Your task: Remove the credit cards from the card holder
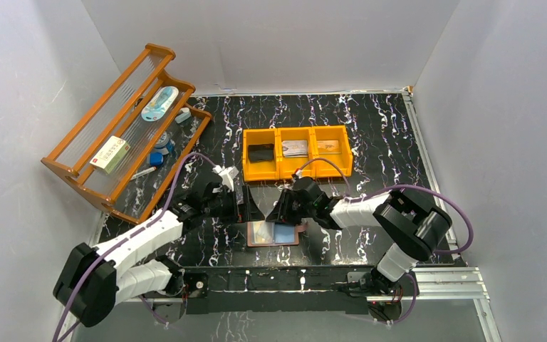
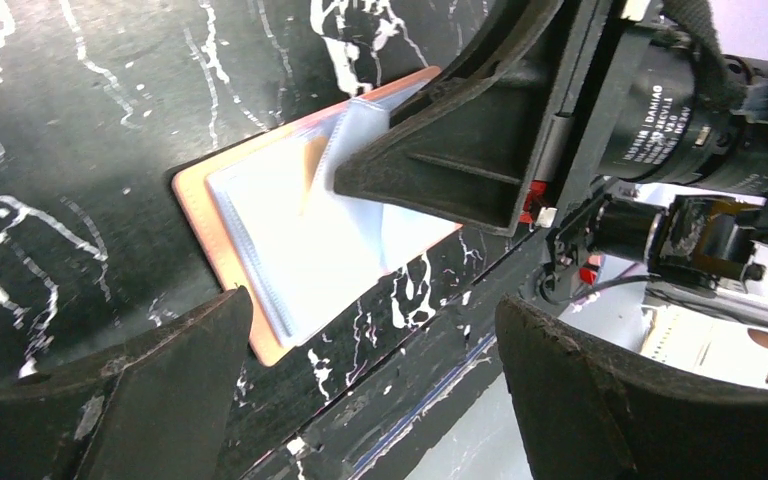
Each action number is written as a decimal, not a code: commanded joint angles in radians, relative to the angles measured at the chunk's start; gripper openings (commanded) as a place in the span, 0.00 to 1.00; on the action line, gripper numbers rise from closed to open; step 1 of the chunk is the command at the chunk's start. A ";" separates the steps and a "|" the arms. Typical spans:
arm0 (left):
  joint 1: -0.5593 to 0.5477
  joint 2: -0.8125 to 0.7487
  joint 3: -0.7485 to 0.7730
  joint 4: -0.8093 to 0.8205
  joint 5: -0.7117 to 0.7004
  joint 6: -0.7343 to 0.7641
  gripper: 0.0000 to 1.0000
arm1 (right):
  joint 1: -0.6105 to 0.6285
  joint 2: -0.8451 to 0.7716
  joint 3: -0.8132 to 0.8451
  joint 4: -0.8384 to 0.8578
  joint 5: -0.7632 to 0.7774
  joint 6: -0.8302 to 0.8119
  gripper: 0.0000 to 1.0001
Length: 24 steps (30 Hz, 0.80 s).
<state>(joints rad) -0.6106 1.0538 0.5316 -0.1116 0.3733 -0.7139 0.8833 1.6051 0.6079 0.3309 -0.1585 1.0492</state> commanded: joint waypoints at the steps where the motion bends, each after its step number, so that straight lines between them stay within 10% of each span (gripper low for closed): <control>1: 0.005 0.050 -0.009 0.134 0.118 0.026 0.89 | -0.021 0.022 -0.075 0.052 -0.087 0.031 0.38; 24: -0.054 0.361 0.021 0.329 0.188 0.084 0.85 | -0.095 0.080 -0.214 0.285 -0.189 0.146 0.40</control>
<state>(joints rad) -0.6529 1.3834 0.5327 0.2111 0.5468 -0.6647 0.7944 1.6524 0.4335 0.6682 -0.3527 1.2018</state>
